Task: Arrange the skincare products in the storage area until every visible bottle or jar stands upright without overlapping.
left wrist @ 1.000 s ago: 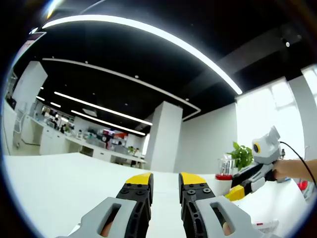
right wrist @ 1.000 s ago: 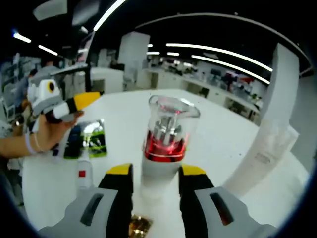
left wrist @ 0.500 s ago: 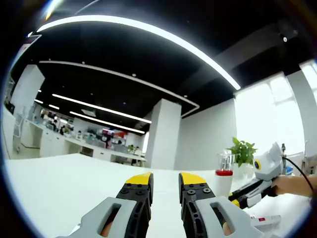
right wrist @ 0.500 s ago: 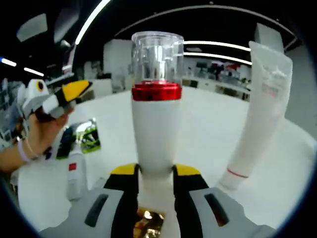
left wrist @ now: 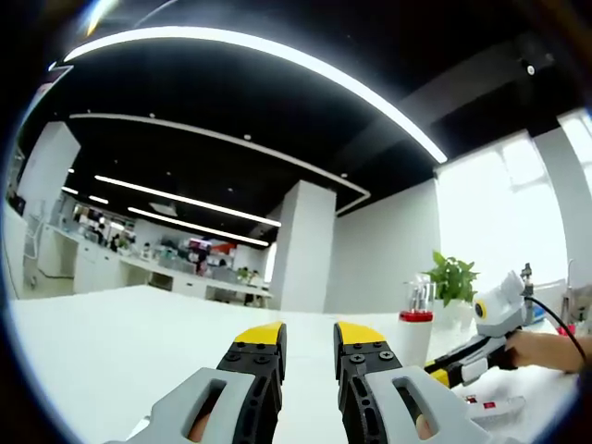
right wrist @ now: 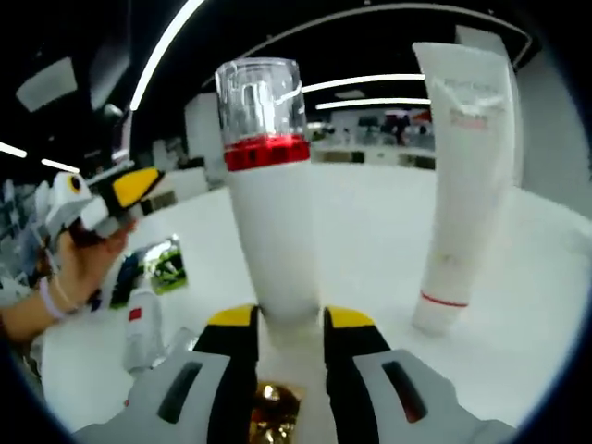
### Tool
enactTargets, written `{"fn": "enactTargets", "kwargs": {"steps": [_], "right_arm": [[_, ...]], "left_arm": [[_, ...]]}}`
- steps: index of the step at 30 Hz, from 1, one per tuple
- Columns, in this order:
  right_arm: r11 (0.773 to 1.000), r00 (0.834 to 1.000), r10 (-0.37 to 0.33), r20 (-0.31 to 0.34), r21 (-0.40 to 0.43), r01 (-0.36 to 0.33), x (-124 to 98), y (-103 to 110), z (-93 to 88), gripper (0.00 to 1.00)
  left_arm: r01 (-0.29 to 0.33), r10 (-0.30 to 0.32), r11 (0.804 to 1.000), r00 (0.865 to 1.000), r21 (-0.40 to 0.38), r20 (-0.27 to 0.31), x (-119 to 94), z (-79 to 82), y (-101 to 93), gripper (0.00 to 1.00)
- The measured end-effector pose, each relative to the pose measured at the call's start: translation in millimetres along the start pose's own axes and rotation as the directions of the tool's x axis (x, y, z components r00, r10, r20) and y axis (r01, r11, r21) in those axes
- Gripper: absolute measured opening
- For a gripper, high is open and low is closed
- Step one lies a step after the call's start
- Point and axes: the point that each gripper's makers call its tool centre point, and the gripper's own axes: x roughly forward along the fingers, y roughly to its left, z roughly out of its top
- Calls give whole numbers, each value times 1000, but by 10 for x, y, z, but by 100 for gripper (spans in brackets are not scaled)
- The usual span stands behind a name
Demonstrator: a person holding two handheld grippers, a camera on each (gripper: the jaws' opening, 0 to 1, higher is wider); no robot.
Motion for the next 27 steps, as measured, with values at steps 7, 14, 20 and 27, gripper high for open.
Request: {"fn": "enactTargets", "kwargs": {"steps": [7,14,20,27], "right_arm": [[1000,1000,-10,-7,25,11,-23,-61,-35,22],[999,999,-42,-22,30,42,-33,-104,-107,19],[997,997,-73,-25,14,73,-48,-63,-146,15],[994,994,-104,29,-36,105,64,61,-75,35]], "left_arm": [[-2,2,1000,1000,3,0,-7,-3,4,21],[-6,6,1000,1000,0,-5,-1,-16,28,21],[-7,7,1000,1000,7,-8,9,-31,31,21],[-8,9,1000,1000,16,-13,4,-42,27,21]]}}
